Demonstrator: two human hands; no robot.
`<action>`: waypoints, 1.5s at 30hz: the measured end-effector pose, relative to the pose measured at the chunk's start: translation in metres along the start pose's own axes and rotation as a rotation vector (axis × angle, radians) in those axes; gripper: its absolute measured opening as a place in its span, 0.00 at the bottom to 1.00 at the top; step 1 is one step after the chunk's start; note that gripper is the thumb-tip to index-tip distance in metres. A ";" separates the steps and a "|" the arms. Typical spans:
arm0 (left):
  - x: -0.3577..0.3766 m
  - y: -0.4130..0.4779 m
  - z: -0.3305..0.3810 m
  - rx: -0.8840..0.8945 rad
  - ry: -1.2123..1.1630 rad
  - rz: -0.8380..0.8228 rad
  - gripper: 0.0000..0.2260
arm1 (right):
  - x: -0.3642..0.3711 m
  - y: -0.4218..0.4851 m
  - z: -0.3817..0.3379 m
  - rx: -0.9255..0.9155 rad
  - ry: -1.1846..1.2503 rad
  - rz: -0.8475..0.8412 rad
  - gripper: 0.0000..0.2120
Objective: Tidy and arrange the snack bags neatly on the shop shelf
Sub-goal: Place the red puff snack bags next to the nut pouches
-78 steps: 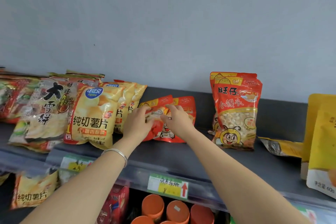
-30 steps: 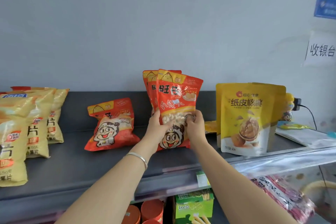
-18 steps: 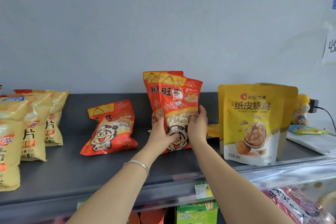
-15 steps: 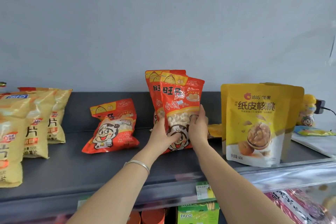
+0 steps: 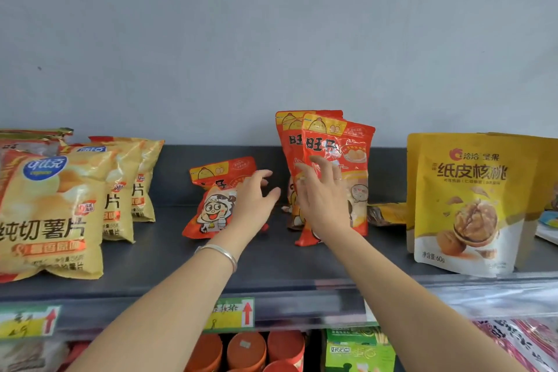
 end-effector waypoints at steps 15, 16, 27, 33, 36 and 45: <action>-0.068 0.029 -0.112 -0.502 0.002 -0.080 0.34 | 0.141 0.003 -0.056 0.579 0.470 -0.553 0.26; -0.067 0.027 -0.111 -0.513 -0.034 -0.093 0.34 | 0.144 0.000 -0.055 0.611 0.528 -0.548 0.27; -0.076 0.030 -0.107 -0.512 -0.592 -0.066 0.34 | 0.129 0.004 -0.041 0.799 1.133 -0.067 0.34; -0.070 0.022 -0.092 -0.416 -0.583 -0.219 0.15 | 0.132 -0.003 -0.064 0.748 1.230 -0.334 0.23; -0.080 0.021 -0.080 -0.325 -0.659 -0.153 0.19 | 0.112 0.008 -0.066 0.644 1.293 -0.186 0.11; -0.069 0.006 -0.030 -0.151 -0.881 -0.205 0.12 | 0.042 0.015 -0.046 0.609 0.796 -0.005 0.35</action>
Point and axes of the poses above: each hand's wrist, its own y-axis towards the middle knuckle, its own x-axis out of the palm, z = x × y, the point moved 8 cm from there along y, towards the middle knuckle, and after that the axes turned 14 degrees about -x, right-handed, at the moved point
